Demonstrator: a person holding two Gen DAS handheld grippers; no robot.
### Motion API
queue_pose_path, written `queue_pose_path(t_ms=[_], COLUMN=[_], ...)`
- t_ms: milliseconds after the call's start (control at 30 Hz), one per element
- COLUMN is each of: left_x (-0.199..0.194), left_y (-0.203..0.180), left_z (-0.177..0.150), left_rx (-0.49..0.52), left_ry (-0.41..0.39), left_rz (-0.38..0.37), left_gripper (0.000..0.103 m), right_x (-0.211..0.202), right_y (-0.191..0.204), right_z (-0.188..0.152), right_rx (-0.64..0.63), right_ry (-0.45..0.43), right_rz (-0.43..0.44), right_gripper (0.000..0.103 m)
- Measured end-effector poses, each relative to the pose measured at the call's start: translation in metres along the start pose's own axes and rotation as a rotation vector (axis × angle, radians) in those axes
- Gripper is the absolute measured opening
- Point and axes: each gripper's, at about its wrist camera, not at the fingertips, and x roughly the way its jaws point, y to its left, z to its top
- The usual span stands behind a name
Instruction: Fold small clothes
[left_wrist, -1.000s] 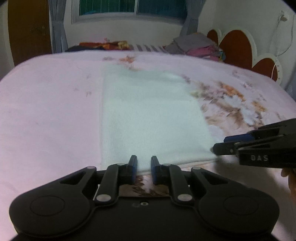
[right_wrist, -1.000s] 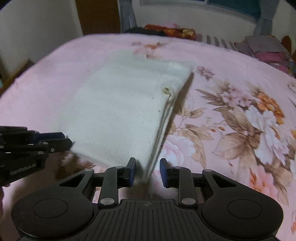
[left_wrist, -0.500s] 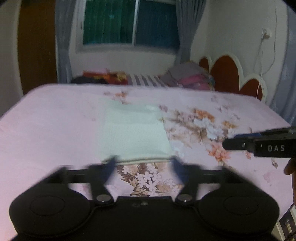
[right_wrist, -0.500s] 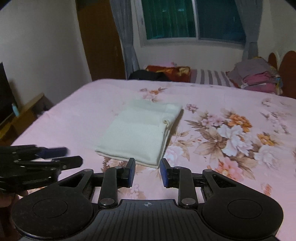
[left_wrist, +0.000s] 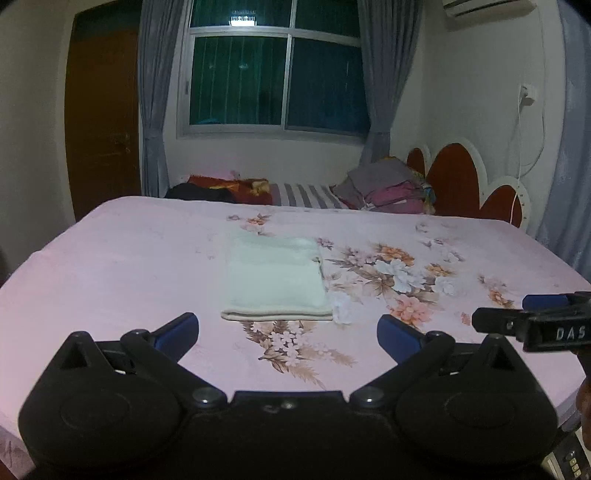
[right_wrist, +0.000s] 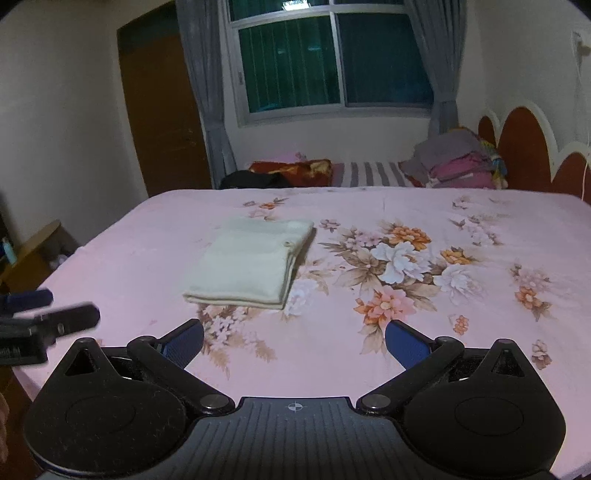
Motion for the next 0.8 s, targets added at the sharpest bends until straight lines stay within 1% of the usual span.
queue_pose_path(t_ms=[133, 200, 333, 467, 800], left_x=[-0.010, -0.011, -0.016, -0.019, -0.018], left_y=[-0.003, -0.002, -0.006, -0.010, -0.012], left_z=[-0.003, -0.004, -0.003, -0.004, -0.007], left_rx=[-0.023, -0.039, -0.028, -0.028, -0.029], left_ry=[-0.006, -0.006, -0.012, -0.025, -0.025], left_rz=[-0.003, -0.011, -0.012, -0.011, -0.015], left_gripper=[0.103, 0.103, 0.103, 0.103, 0.103], right_x=[-0.018, -0.022, -0.023, -0.028, -0.034], right_y=[0.012, 0.015, 0.016, 0.019, 0.016], right_z=[-0.008, -0.010, -0.009, -0.007, -0.004], right_rx=[-0.037, -0.037, -0.035, -0.050, -0.067], right_ry=[-0.015, -0.020, -0.013, -0.024, -0.030], right_rz=[-0.039, -0.037, -0.042, -0.042, -0.046], right_gripper=[0.103, 0.103, 0.103, 0.103, 0.103])
